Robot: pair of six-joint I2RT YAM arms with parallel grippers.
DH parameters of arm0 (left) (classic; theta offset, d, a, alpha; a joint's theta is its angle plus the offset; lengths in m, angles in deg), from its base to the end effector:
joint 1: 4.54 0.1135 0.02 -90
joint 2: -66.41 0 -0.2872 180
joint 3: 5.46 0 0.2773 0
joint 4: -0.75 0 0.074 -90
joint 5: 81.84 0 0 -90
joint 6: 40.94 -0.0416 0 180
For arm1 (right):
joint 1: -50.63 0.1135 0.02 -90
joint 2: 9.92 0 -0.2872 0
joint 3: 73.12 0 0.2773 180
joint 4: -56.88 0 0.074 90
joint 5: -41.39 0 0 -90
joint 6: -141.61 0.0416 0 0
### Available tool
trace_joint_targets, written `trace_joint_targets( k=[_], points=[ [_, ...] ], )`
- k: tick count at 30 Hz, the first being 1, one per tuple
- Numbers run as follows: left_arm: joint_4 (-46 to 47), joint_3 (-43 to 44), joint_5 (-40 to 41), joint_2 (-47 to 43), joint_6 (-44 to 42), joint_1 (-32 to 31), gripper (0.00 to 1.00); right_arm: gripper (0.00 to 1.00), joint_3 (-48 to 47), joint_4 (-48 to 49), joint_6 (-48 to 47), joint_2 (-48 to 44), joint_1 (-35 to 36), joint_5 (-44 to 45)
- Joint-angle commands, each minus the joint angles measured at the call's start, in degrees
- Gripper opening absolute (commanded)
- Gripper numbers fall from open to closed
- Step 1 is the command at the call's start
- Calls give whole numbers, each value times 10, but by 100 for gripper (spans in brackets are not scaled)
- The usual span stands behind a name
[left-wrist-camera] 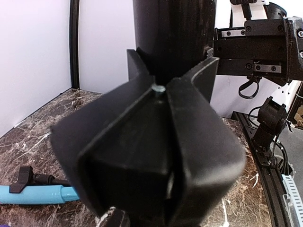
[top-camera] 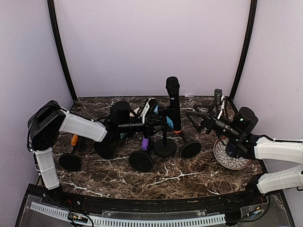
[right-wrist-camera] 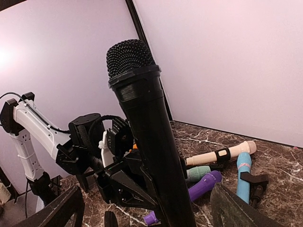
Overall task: Remove the microphone from the stand
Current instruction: Place the microphone stand with the microphone at the center of the board.
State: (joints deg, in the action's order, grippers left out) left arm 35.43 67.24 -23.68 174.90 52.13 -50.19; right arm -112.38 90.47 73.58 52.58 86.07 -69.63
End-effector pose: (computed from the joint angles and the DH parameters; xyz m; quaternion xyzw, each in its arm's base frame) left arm 0.2956 -0.3338 0.2216 0.4282 0.5699 -0.4561 0.5326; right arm 0.1976 0.1590 0.2791 -0.2130 0.6089 0.4651 0.6062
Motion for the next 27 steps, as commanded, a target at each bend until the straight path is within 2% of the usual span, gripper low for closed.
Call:
trace_joint_targets(
  k=[1,13,15,16,18,19,20,22,27],
  points=[
    [109,16,1,0,-18,-3,0,94,-10,25,2,9,-3,16],
    [139,-12,12,36,-67,-3,0,95,-47,41,0,41,-2,18],
    [133,-17,15,32,-71,-3,11,95,-57,38,0,48,-3,17],
    [120,-20,16,30,-72,-3,23,95,-64,30,-1,51,-3,19],
    [96,-23,24,19,-71,-2,41,95,-87,11,-2,55,-3,22],
    [88,-25,28,10,-72,-2,46,96,-97,-4,-2,57,-3,24],
    [71,-27,30,6,-74,-2,56,96,-108,-11,-4,60,-3,22],
    [51,-35,38,-8,-77,-2,69,97,-124,-32,-9,61,-2,17],
    [30,-74,62,-53,-74,1,90,98,-156,-83,-47,61,12,10]
  ],
)
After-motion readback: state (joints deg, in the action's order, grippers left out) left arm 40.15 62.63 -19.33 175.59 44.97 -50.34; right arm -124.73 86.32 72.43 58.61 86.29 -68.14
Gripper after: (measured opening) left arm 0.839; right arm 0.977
